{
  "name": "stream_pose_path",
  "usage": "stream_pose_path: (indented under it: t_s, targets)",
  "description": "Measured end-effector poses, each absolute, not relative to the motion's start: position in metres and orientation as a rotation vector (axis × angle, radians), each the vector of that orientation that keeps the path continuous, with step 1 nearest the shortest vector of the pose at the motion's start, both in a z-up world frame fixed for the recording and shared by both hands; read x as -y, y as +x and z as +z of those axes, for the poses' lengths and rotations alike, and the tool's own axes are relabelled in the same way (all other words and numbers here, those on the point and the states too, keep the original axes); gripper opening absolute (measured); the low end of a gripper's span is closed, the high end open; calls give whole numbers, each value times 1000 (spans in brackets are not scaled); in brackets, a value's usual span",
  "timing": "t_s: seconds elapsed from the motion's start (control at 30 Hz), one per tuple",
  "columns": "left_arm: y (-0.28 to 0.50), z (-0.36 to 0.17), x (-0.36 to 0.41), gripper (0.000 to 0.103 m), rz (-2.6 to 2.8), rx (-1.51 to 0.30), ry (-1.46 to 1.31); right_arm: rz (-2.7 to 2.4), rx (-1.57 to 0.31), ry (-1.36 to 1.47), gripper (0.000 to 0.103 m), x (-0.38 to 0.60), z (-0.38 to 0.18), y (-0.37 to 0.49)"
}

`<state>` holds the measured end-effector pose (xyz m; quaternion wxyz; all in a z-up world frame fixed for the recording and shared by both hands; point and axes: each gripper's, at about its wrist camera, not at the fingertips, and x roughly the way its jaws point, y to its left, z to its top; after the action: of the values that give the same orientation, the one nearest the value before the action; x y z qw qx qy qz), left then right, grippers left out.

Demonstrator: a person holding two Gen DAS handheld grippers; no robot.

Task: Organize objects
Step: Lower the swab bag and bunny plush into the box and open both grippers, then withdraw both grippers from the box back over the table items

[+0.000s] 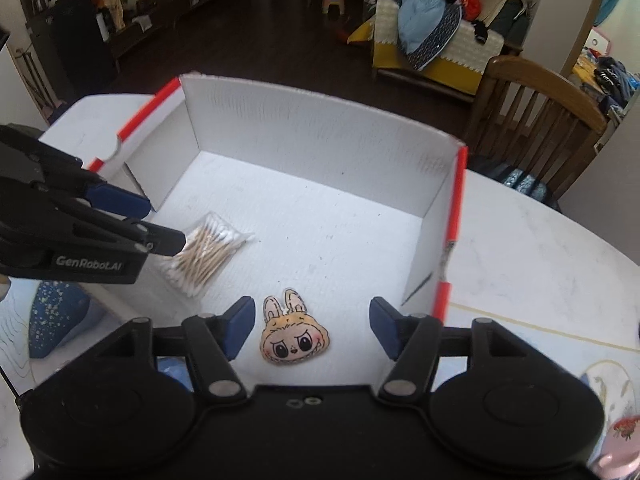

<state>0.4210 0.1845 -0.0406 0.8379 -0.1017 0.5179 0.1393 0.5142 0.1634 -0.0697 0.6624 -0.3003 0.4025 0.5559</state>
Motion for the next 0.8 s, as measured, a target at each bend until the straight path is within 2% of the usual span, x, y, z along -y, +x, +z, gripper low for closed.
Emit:
stream_pose_path:
  t_s: [0.53,0.8]
  targets:
    - [335,17,-138,39,269,-922,-211,1287,-787,-519,65,-87,-6,484]
    - [290,35,-113,39,291,-851,-155,1274,-764,-428,70,-45,10,464]
